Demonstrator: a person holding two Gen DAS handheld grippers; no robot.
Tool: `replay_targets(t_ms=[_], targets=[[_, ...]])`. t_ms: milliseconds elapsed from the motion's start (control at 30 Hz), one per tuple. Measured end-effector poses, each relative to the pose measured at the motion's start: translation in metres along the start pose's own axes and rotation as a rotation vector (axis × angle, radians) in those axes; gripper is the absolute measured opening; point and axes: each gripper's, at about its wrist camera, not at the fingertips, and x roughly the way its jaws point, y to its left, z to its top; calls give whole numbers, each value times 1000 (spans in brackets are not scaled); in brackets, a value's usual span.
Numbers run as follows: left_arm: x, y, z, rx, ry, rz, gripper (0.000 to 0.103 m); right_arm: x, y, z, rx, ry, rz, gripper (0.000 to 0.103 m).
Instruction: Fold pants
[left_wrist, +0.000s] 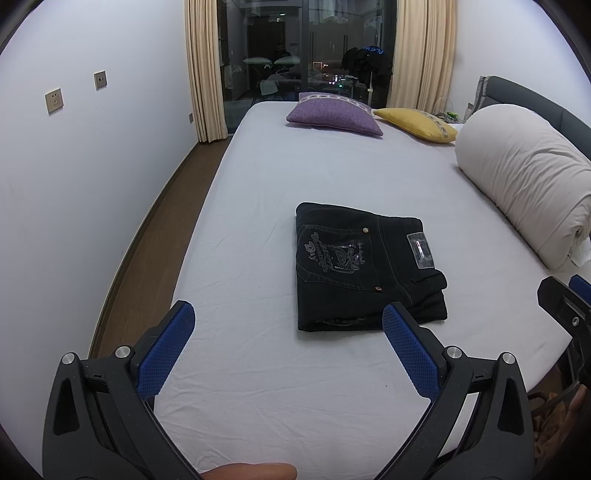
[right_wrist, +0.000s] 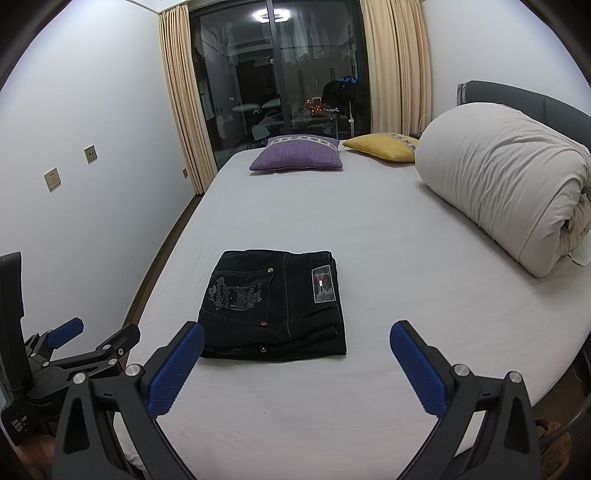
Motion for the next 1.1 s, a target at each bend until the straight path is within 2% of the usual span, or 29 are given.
replay_targets(t_ms=[1100], targets=[[1, 5, -2, 26, -3, -6, 103, -1, 2, -9, 6, 10, 8, 103]])
